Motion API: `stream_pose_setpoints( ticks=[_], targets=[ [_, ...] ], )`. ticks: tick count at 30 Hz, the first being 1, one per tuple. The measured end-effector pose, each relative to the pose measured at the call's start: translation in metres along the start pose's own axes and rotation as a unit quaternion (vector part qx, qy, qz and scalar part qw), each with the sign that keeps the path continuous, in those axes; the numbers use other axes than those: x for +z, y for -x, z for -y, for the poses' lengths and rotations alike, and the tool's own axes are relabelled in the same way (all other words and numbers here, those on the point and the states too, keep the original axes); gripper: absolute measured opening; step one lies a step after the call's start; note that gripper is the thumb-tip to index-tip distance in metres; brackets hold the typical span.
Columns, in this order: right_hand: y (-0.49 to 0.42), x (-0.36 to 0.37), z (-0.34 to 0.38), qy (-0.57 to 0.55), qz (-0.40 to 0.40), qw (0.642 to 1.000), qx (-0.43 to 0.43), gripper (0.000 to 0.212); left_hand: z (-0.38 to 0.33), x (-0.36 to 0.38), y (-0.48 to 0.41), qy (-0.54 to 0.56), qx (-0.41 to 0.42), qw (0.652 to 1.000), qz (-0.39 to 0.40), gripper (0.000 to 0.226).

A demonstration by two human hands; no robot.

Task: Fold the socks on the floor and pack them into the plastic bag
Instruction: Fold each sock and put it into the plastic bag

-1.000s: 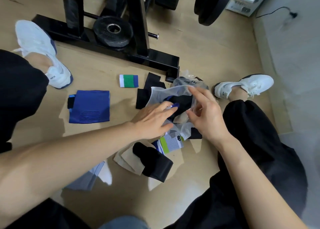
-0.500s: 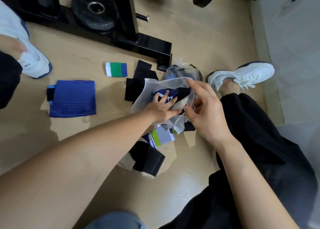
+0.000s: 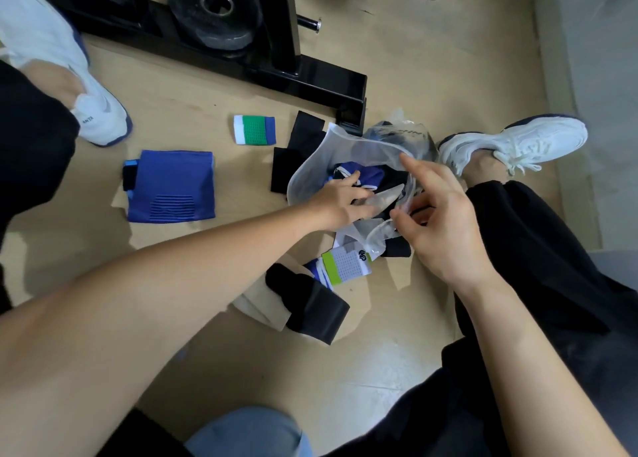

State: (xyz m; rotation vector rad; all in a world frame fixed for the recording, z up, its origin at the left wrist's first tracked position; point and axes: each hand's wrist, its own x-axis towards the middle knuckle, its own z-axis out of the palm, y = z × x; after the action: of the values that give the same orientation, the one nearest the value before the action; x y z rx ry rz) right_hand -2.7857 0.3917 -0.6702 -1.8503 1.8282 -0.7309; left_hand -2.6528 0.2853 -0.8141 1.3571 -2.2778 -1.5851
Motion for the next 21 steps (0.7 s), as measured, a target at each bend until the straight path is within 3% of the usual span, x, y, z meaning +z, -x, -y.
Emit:
stream_pose_setpoints(
  ticks=[2, 7, 10, 12, 16, 21],
  targets=[
    [-0.001, 0.004, 0.001, 0.002, 0.009, 1.0, -0.007, 0.068, 0.009, -0.007, 0.02, 0.023, 0.027, 0.999, -0.022, 0.047],
    [-0.002, 0.012, 0.002, 0.009, 0.022, 1.0, -0.01, 0.054, 0.038, -0.024, 0.083, -0.089, 0.205, 0.963, -0.148, 0.01],
    [-0.003, 0.014, -0.001, 0.041, 0.026, 0.999, -0.009, 0.045, 0.069, -0.02, 0.108, -0.184, 0.223, 0.942, -0.172, 0.006],
    [-0.003, 0.018, -0.006, 0.062, 0.03, 0.998, 0.001, 0.044, 0.09, -0.007, 0.109, -0.234, 0.182, 0.949, -0.109, 0.016],
    [0.001, 0.026, -0.019, 0.086, 0.05, 0.995, 0.01, 0.057, 0.107, 0.029, 0.101, -0.281, 0.08, 0.952, 0.093, 0.069],
    [0.002, 0.021, -0.029, 0.059, 0.043, 0.996, 0.041, 0.057, 0.106, 0.045, 0.101, -0.39, 0.067, 0.913, 0.1, 0.056]
  ],
)
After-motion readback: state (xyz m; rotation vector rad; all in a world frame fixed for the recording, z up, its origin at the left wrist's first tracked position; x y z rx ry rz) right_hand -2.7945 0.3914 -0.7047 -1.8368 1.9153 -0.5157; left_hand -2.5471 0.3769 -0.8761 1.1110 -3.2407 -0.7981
